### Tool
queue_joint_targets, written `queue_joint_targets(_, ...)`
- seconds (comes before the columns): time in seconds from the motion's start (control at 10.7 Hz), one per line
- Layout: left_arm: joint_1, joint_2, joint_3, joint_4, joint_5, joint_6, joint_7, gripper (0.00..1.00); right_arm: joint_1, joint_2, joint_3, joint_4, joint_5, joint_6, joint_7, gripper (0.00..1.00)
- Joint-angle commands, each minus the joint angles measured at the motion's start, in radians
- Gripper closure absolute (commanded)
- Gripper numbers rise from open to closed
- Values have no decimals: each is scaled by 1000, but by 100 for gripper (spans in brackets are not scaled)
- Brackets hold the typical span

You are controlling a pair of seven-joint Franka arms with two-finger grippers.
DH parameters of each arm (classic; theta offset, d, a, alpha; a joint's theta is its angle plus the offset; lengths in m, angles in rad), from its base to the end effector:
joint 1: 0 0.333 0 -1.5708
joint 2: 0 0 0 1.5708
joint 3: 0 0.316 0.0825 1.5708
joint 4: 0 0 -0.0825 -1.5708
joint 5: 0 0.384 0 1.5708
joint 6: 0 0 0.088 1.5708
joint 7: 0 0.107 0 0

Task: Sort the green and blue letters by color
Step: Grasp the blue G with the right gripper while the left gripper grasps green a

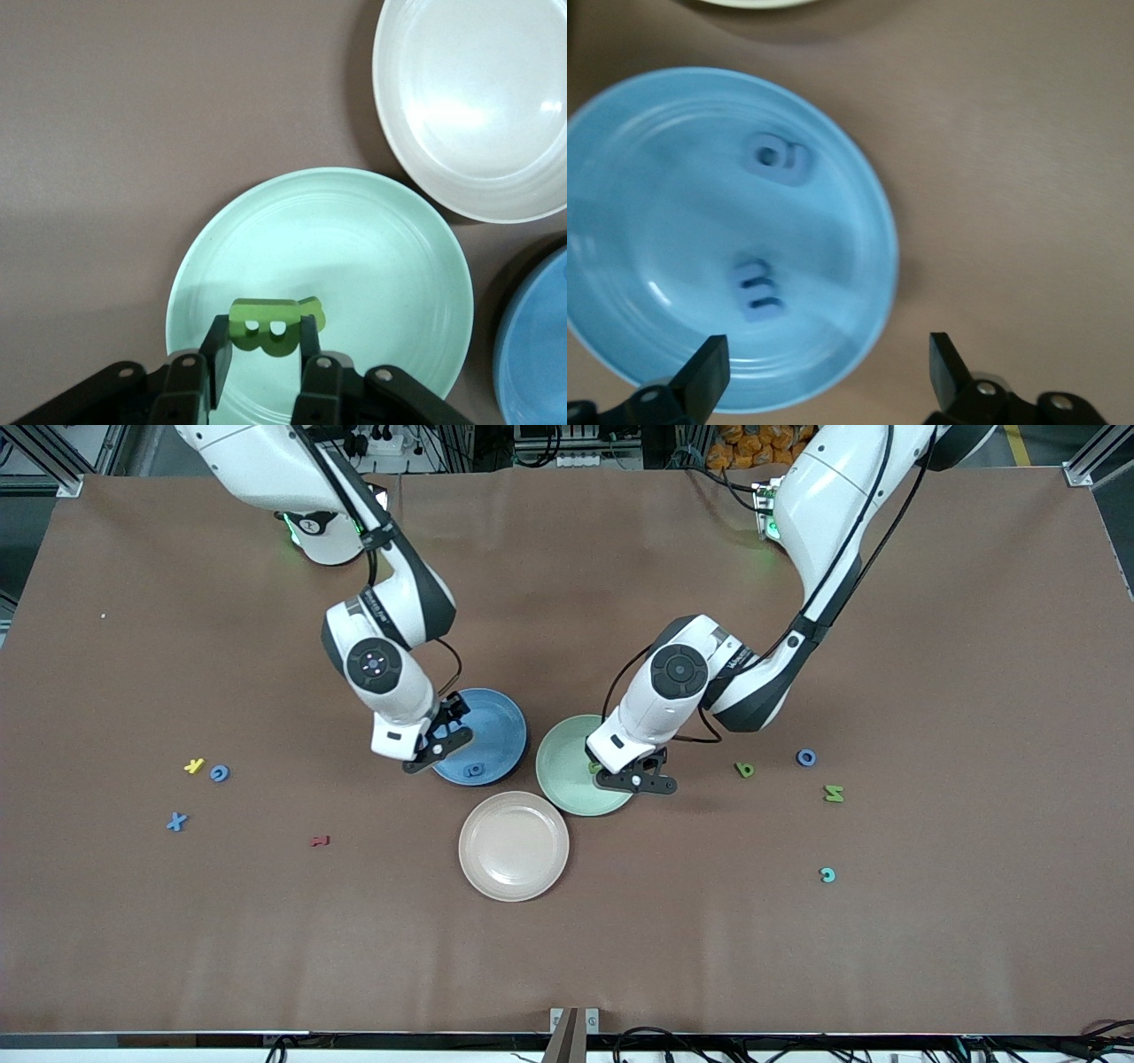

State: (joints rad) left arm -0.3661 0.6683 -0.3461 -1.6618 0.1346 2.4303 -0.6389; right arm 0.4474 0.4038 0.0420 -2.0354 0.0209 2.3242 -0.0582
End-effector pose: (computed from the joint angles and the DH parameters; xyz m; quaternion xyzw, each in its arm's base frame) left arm 0.5478 -0.4312 0.2501 0.9950 -0.0424 0.0207 0.0883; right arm 0.5174 0.2756 0.2352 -0.9634 -0.2614 0.0593 0.0029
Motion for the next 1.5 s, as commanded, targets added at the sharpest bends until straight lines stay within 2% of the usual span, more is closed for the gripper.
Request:
queue_joint_targets(0.0, -16, 14, 15, 28, 20, -17, -73, 0, -85, 7, 9, 8, 1, -23, -82, 0)
queue_joint_targets(0.28, -19, 2, 15, 24, 25, -20, -148, 0, -246, 10, 7, 0, 1, -22, -288, 0)
queue_joint_targets(0.47, 54, -35, 15, 2, 81, -77, -23, 0, -375, 16, 7, 11, -2, -14, -522, 0)
queue_joint_targets(0.66, 108, -49, 15, -19, 89, -144, 123, 0, -459, 18, 4, 12, -13, -12, -631, 0)
queue_joint_targets(0.75, 131, -53, 16, -47, 129, -145, 192, 0, -513, 17, 4, 18, -25, -12, -720, 0)
queue_joint_targets(1.03, 211, -96, 15, -140, 201, -145, 194, 0, -654, 26, 3, 43, -54, -12, -1001, 0)
queue_joint_targets(1.31, 314, -119, 10, -205, 200, -140, 150, 0, -735, 35, 4, 17, -156, 62, -1059, 0)
queue_joint_targets(1.41, 319, -122, 10, -214, 198, -142, 78, 0, -755, 35, 4, -6, -157, 99, -1059, 0)
